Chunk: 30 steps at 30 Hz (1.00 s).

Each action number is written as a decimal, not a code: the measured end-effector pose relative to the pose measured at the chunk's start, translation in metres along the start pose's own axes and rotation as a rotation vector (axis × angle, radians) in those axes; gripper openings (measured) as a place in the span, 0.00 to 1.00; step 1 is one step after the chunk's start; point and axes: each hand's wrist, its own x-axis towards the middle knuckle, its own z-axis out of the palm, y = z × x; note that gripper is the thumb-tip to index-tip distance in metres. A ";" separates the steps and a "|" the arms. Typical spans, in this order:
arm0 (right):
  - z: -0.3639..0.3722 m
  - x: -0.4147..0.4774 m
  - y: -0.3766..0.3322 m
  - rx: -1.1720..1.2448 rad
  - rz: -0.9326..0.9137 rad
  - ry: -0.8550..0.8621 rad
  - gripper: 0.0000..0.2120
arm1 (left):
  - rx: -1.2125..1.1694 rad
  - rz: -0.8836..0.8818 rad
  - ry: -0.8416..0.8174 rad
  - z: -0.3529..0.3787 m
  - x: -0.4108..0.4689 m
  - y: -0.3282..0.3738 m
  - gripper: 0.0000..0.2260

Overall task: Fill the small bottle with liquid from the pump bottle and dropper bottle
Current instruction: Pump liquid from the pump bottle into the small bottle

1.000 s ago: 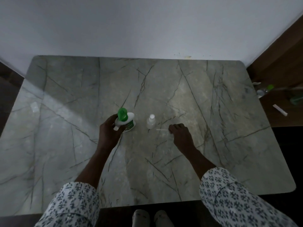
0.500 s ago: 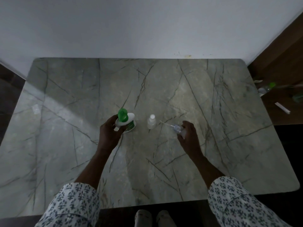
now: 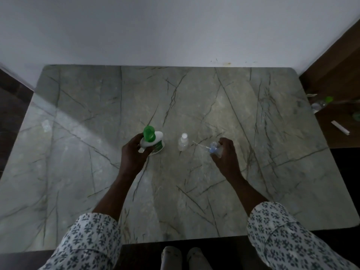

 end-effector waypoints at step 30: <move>0.046 -0.059 -0.110 0.252 -0.287 -0.173 0.18 | -0.519 -0.079 0.028 -0.026 -0.051 0.042 0.24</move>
